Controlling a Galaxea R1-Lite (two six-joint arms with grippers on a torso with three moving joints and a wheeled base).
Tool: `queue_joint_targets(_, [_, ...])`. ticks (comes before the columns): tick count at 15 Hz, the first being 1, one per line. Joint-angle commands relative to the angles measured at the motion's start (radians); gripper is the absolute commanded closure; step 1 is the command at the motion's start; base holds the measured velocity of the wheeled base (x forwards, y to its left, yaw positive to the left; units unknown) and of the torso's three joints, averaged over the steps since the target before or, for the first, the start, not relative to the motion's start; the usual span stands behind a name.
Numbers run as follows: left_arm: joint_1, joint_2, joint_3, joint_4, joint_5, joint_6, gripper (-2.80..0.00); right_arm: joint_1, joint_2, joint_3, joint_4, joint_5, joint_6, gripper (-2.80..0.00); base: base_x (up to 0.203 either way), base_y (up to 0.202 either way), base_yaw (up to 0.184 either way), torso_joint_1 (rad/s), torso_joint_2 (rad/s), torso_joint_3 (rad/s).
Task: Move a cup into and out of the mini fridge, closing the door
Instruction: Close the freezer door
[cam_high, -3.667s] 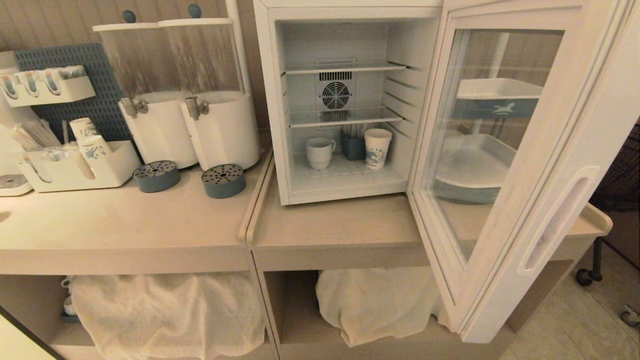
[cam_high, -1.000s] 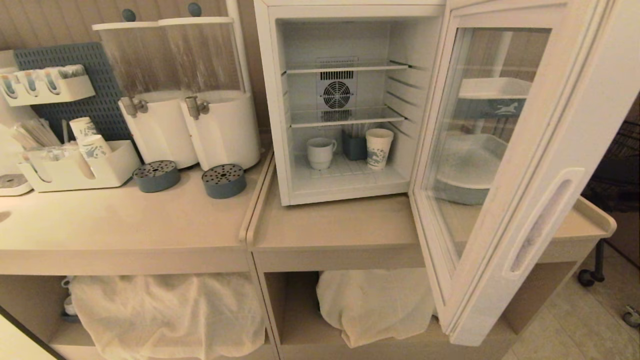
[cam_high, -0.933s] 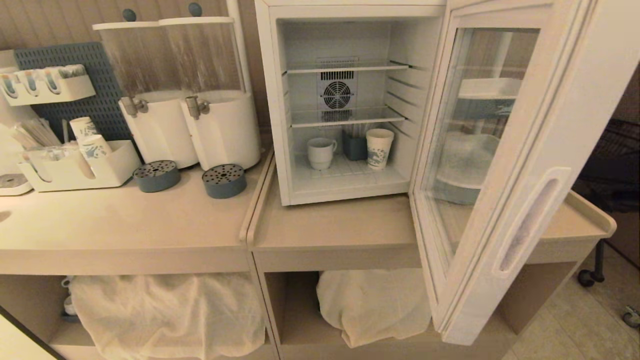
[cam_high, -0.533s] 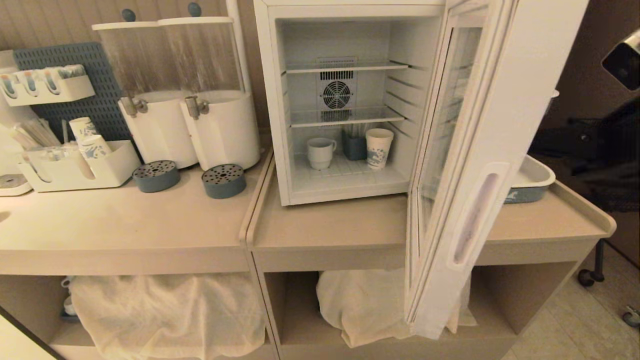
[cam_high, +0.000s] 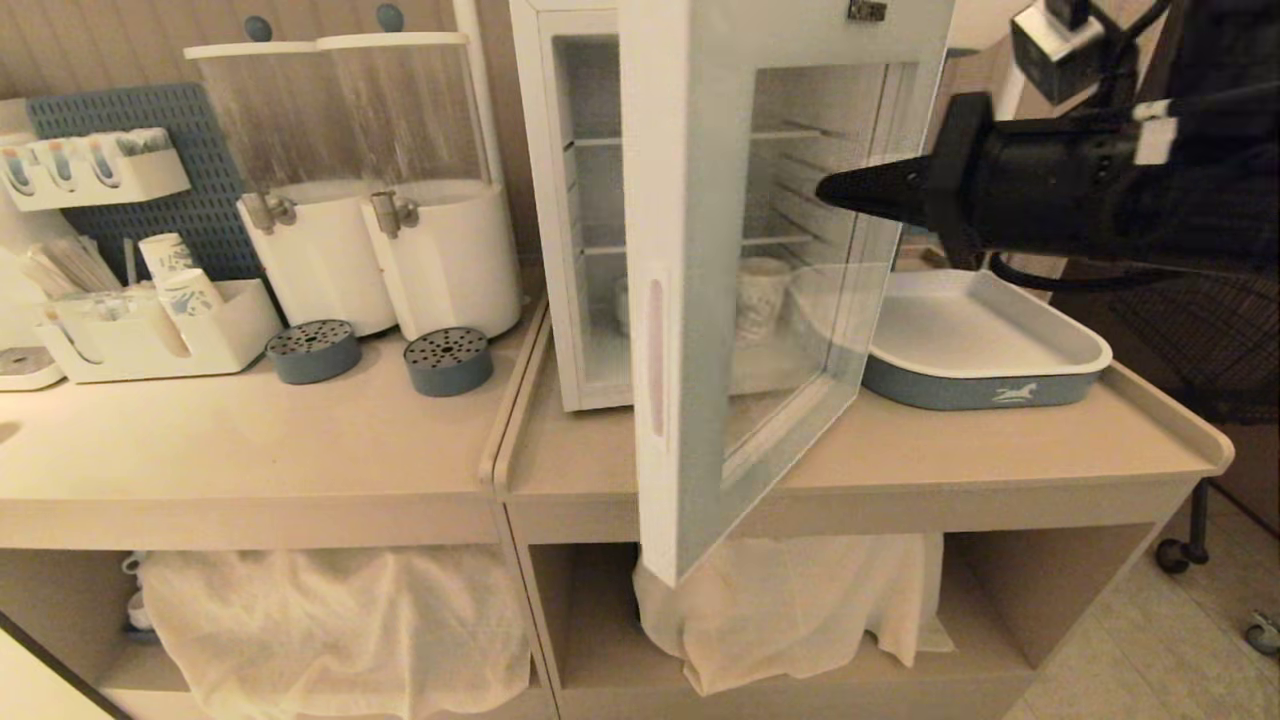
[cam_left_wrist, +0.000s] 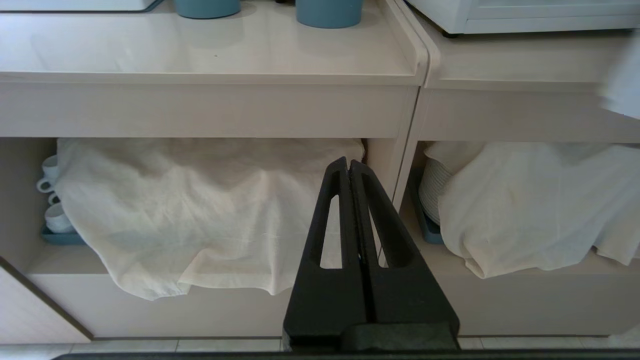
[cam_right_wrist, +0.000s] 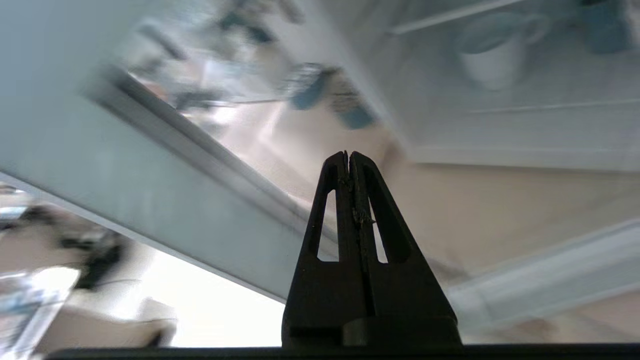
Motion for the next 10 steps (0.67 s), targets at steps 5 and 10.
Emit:
queue_joint_targets(5, [0.000, 0.000, 0.002, -0.001, 0.000, -0.002, 0.00, 0.018, 0.322, -0.164, 0.021, -0.247, -0.226, 0.00, 0.000, 0.000, 0.000, 0.000, 0.00, 0.000])
queue_joint_targets(10, [0.000, 0.001, 0.002, -0.001, 0.000, -0.005, 0.00, 0.018, 0.505, -0.372, 0.022, -0.440, -0.372, 0.00, 0.000, 0.000, 0.000, 0.000, 0.00, 0.000])
